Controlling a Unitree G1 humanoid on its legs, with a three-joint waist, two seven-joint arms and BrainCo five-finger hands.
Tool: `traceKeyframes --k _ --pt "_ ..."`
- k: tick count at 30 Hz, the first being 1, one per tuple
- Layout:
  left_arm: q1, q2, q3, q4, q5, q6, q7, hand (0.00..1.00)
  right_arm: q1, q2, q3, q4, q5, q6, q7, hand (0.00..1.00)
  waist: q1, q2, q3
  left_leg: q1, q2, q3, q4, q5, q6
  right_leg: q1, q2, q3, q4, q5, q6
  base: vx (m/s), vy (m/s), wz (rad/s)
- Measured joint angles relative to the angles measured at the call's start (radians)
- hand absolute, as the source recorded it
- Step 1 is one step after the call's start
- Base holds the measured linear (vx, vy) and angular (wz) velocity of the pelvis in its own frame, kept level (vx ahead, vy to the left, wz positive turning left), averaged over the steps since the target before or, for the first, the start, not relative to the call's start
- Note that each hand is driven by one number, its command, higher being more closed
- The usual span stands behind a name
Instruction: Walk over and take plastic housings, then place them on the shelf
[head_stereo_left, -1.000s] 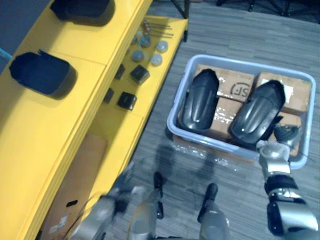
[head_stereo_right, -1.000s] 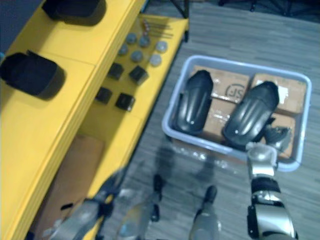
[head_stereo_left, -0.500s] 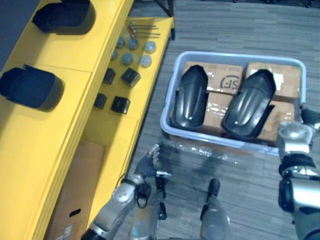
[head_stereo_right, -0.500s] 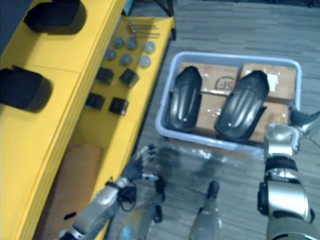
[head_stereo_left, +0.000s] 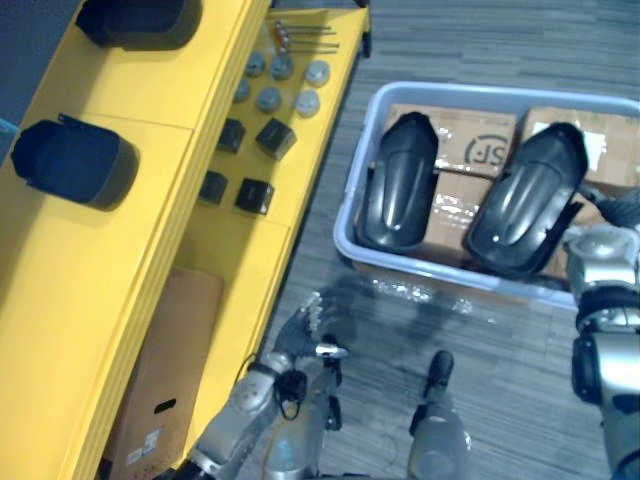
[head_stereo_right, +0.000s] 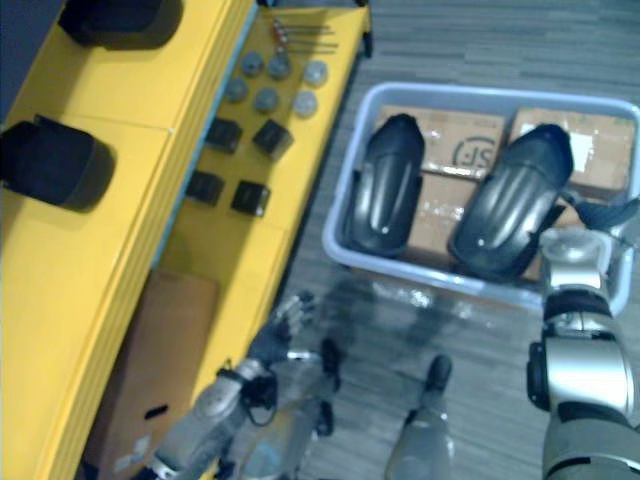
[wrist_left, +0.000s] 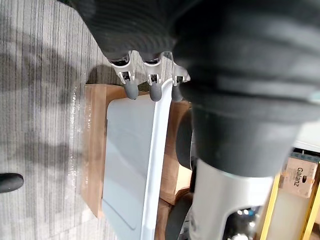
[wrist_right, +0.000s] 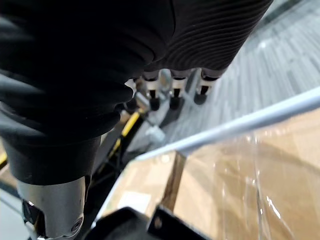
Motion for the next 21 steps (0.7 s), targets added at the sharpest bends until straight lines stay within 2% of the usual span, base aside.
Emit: traceKeyframes --k 5,12,16,20,21 --pt "-0.03 -0.036 -0.018 0.035 0.0 -0.004 0.009 0.0 -0.037 0.0 0.027 0.022 0.0 0.017 0.042 0.0 0.0 0.005 0.023 -0.01 0.001 0.001 0.0 0.001 -0.001 -0.013 0.001 0.001 0.006 -0.003 -0.004 0.0 0.0 0.0" --pt "-0.058 -0.06 -0.032 0.063 -0.001 -0.006 0.042 0.0 -0.047 0.001 0.039 0.046 -0.001 0.116 0.086 0.0 0.012 0.008 0.034 -0.017 0.002 0.001 0.0 0.001 -0.001 -0.021 0.001 0.001 0.007 -0.005 -0.008 0.0 0.0 0.0" --pt "-0.075 -0.064 -0.052 0.092 -0.002 -0.005 0.052 0.0 -0.056 0.001 0.039 0.05 -0.007 0.133 0.111 0.0 0.014 0.008 0.034 -0.023 0.002 0.0 0.0 0.002 -0.001 -0.032 0.001 0.0 0.018 -0.004 -0.007 0.0 0.0 0.0" --pt "-0.079 -0.078 -0.051 0.112 -0.004 -0.005 0.058 0.0 -0.069 0.0 0.064 0.063 -0.057 0.141 0.142 0.0 0.019 0.008 0.034 -0.028 0.002 0.003 0.0 0.002 -0.001 -0.045 0.002 0.002 0.028 -0.009 -0.015 -0.01 -0.002 -0.03" --pt "-0.084 -0.085 -0.053 0.121 -0.004 -0.005 0.065 0.0 -0.07 -0.001 0.067 0.063 -0.08 0.149 0.144 1.0 0.02 0.009 0.035 -0.033 0.002 0.002 0.0 0.003 -0.003 -0.049 0.002 0.001 0.029 -0.011 -0.016 0.0 0.0 0.0"
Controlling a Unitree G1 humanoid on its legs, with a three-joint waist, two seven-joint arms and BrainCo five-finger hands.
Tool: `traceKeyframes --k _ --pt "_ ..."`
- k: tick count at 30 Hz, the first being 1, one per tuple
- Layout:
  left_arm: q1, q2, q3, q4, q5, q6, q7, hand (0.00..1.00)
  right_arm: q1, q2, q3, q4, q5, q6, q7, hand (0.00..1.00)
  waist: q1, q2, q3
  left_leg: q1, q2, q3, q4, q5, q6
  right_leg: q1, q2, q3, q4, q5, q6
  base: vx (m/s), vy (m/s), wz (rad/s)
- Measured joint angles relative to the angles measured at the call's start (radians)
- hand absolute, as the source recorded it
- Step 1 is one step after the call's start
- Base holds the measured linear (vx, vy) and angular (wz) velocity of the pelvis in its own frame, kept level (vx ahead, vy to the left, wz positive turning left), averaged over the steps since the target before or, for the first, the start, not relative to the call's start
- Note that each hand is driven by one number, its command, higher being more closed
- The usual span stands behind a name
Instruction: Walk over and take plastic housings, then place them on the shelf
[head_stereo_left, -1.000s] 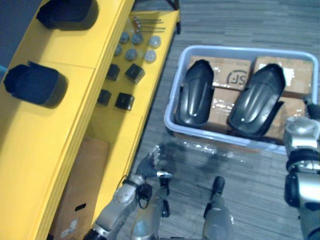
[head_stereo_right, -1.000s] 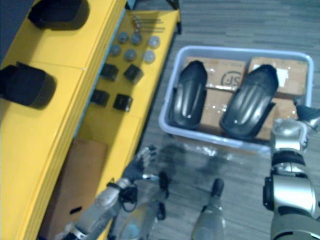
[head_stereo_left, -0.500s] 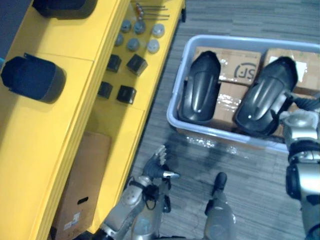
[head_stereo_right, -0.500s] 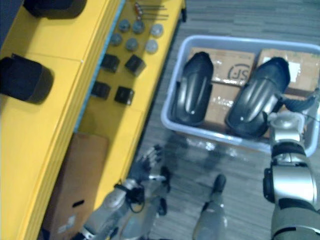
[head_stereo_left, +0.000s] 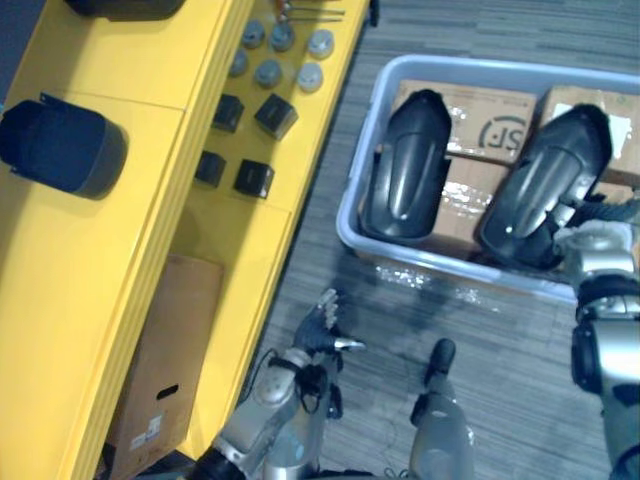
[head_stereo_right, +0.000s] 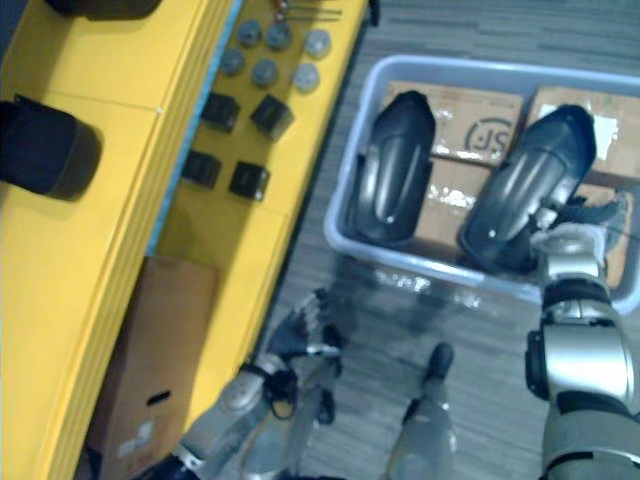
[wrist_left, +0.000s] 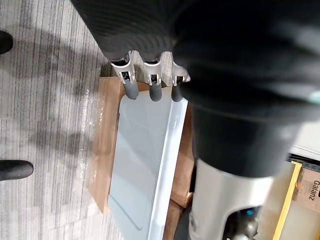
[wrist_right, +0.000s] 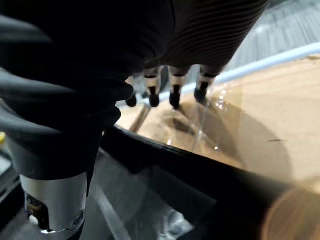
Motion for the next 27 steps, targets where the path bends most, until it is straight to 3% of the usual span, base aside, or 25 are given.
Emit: traceKeyframes --k 6,13,27 --pt "-0.013 -0.013 0.003 0.02 -0.032 -0.001 0.029 0.0 -0.002 -0.048 0.041 0.0 -0.102 0.056 0.028 1.0 0.006 0.0 0.0 -0.019 0.0 -0.004 0.0 0.003 0.001 -0.017 -0.001 -0.002 0.002 -0.004 0.0 0.0 0.0 0.01" --pt "-0.042 -0.013 0.005 0.049 -0.041 -0.013 0.032 0.0 -0.008 -0.095 0.069 0.002 -0.128 0.096 0.07 1.0 0.006 0.0 0.0 -0.028 0.002 -0.019 0.0 0.005 -0.002 -0.02 0.001 -0.019 0.009 -0.008 0.001 0.01 -0.009 0.05" --pt "-0.038 -0.011 0.047 0.048 -0.078 -0.021 0.033 0.0 -0.009 -0.103 0.084 0.011 -0.178 0.111 0.1 1.0 0.009 0.0 0.0 -0.026 0.003 -0.024 0.0 0.007 -0.003 -0.019 0.0 -0.023 0.019 -0.017 -0.004 0.0 -0.001 0.01"
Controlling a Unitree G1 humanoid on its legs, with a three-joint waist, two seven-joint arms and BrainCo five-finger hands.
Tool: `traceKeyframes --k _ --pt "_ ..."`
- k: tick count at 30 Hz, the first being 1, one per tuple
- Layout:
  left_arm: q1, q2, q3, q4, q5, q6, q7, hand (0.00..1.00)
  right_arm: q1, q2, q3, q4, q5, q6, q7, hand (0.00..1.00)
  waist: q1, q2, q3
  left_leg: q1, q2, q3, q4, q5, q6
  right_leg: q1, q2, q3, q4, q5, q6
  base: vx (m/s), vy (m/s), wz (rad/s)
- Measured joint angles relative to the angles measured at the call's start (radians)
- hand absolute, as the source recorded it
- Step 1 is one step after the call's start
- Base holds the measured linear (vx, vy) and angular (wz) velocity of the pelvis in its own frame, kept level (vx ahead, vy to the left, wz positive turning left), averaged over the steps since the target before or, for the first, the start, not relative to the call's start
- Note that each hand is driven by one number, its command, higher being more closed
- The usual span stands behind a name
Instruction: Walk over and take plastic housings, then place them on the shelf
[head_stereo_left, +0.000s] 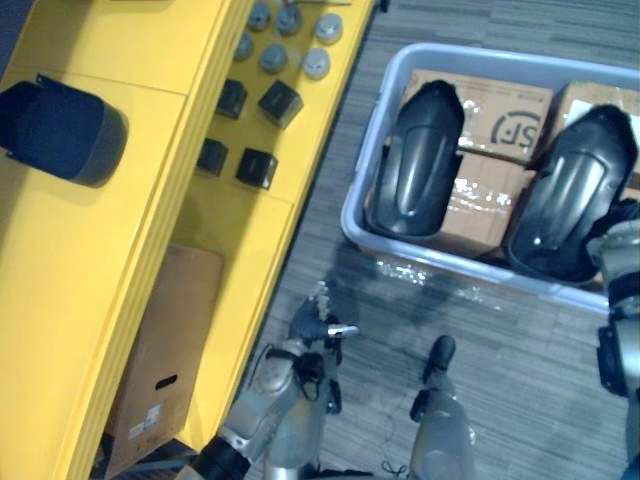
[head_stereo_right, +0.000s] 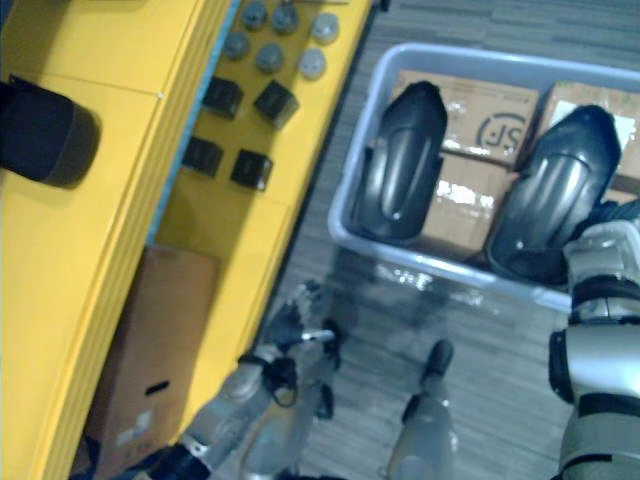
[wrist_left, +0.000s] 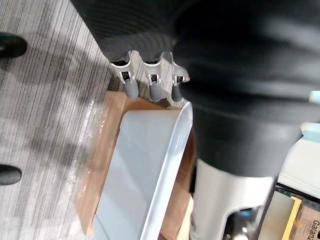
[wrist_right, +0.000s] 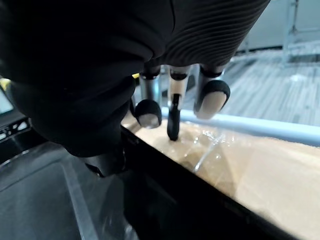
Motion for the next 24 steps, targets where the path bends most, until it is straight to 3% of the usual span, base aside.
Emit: traceKeyframes --k 4,9,12,13,21,24 --pt "0.015 0.0 0.002 -0.013 -0.001 -0.001 -0.004 0.0 0.001 0.003 0.0 0.012 0.002 -0.03 -0.045 1.0 -0.001 0.0 0.0 0.001 0.001 0.0 0.0 0.001 0.0 0.001 0.0 0.0 0.0 0.001 0.0 0.0 0.0 0.0" --pt "0.048 0.001 0.025 -0.071 -0.013 -0.025 -0.021 0.0 0.016 0.01 -0.003 0.009 0.02 -0.144 -0.141 1.0 -0.003 0.0 0.0 0.01 0.006 0.003 0.0 0.0 0.0 0.009 0.001 0.002 0.0 0.004 0.005 0.0 0.0 0.0" --pt "0.052 0.003 0.048 -0.091 -0.03 -0.031 -0.022 0.0 0.051 0.009 -0.001 -0.048 0.02 -0.184 -0.183 1.0 -0.005 -0.001 0.0 0.018 0.008 0.003 0.0 0.0 0.0 0.019 0.004 0.003 -0.002 0.004 0.005 -0.02 -0.03 -0.08" --pt "0.061 0.026 0.052 -0.102 -0.03 -0.031 -0.044 0.0 0.092 0.011 0.005 -0.142 0.02 -0.253 -0.232 1.0 -0.008 -0.02 0.013 0.033 0.018 0.024 -0.001 0.0 -0.001 0.022 0.015 0.024 -0.01 0.01 0.002 -0.07 -0.085 -0.26" --pt "0.078 0.044 0.089 -0.158 -0.028 -0.03 -0.042 0.0 0.161 0.023 -0.003 -0.241 0.022 -0.262 -0.237 1.0 -0.018 -0.037 0.018 0.034 0.025 0.022 0.0 0.002 -0.003 0.027 0.022 0.023 -0.017 0.021 0.005 -0.01 -0.012 -0.03" --pt "0.071 0.095 0.156 -0.284 0.031 -0.069 -0.056 0.0 0.2 0.081 -0.032 -0.279 0.022 -0.288 -0.3 1.0 -0.035 -0.058 0.016 0.049 0.03 0.016 0.0 0.004 -0.005 0.049 0.028 0.019 -0.02 0.022 0.003 0.01 -0.01 0.04"
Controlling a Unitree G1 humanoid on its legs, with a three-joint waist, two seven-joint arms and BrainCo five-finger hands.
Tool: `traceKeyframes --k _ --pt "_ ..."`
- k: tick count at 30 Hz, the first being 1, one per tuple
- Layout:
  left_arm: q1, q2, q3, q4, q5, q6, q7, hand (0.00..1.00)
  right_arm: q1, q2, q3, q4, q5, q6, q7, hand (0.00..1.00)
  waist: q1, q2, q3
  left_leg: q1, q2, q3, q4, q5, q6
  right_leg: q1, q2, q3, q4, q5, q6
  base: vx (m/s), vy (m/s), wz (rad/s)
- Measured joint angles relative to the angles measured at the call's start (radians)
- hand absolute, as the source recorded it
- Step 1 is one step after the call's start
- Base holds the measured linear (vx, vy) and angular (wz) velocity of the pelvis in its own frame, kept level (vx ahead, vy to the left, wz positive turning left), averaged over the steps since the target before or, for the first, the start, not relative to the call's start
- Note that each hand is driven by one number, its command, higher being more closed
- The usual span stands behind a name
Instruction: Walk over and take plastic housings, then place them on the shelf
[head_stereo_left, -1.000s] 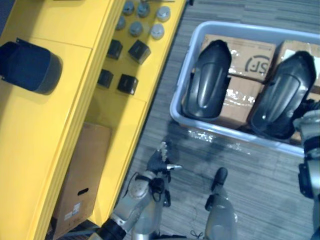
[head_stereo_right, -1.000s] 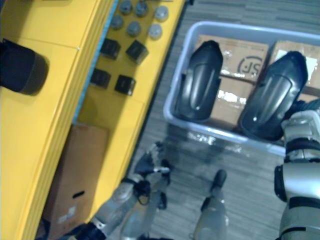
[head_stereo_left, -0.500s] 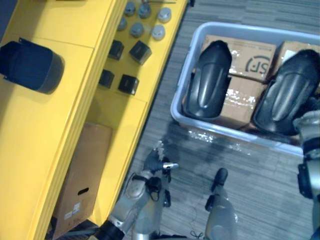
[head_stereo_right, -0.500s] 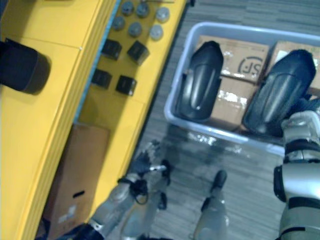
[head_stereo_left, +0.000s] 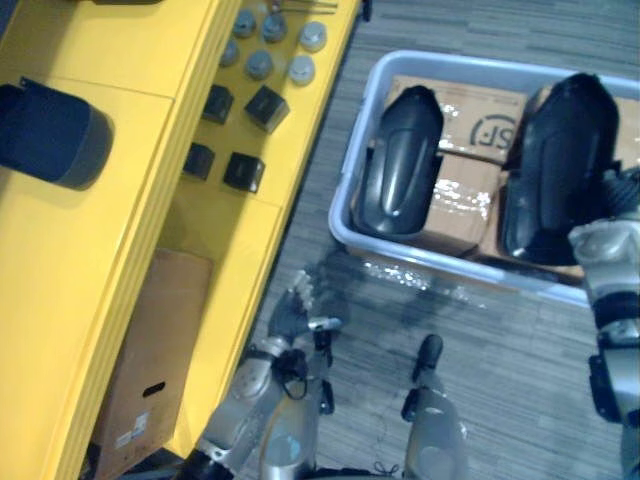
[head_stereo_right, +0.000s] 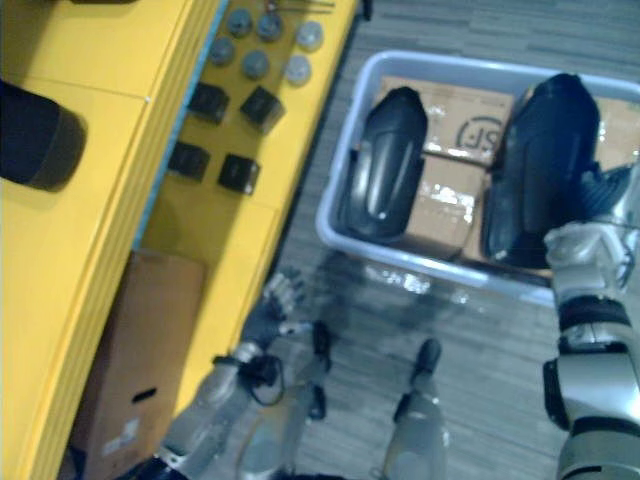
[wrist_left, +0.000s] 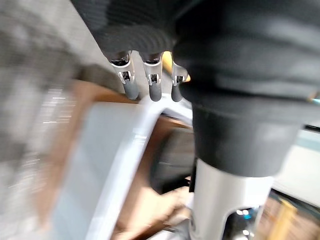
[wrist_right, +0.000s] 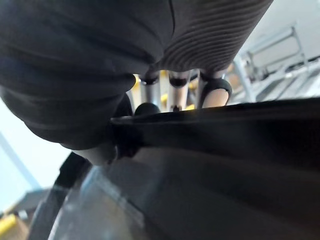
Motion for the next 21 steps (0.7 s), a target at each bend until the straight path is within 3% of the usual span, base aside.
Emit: traceKeyframes --k 4,10,21 --pt "-0.049 0.027 0.049 -0.048 0.019 -0.02 -0.007 0.0 0.01 0.019 -0.021 -0.022 -0.001 -0.009 -0.038 1.0 -0.001 -0.002 -0.001 0.006 0.001 0.001 -0.001 0.001 -0.002 0.01 0.003 0.002 -0.011 0.0 -0.002 -0.04 -0.002 -0.02" --pt "-0.112 0.035 0.053 -0.06 0.019 -0.014 -0.011 0.0 0.011 0.058 -0.06 -0.074 0.0 -0.011 -0.076 1.0 -0.006 -0.008 -0.003 0.006 0.004 0.006 0.0 0.004 -0.004 0.014 0.007 0.002 -0.024 0.011 -0.004 -0.02 -0.005 -0.02" --pt "-0.291 0.064 0.086 0.009 -0.012 0.076 -0.064 0.0 0.001 0.117 -0.079 -0.128 0.0 -0.011 -0.108 1.0 -0.023 -0.031 -0.01 0.026 0.006 0.01 0.0 0.005 -0.006 0.04 0.011 0.004 -0.04 0.026 -0.008 0.0 -0.001 0.0"
